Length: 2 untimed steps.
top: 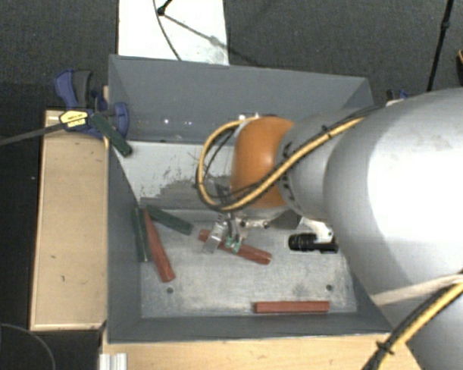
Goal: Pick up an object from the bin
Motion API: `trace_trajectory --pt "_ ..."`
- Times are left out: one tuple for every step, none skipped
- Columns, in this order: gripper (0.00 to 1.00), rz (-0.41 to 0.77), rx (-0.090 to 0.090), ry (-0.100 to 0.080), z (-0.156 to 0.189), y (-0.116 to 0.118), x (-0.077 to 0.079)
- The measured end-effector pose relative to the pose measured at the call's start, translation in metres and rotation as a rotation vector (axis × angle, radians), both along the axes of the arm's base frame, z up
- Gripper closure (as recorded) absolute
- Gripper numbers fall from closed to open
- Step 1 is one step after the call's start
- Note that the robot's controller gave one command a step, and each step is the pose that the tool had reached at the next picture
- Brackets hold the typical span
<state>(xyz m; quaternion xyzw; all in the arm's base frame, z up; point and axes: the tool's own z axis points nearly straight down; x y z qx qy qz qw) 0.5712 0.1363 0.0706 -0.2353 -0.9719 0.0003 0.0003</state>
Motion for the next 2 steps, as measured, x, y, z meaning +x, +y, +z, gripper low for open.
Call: trace_trajectory --pt "1.0 0.184 0.001 -0.002 0.0 -0.012 -0.014" --pt "1.0 0.165 0.002 -0.012 0.134 -0.012 -0.001"
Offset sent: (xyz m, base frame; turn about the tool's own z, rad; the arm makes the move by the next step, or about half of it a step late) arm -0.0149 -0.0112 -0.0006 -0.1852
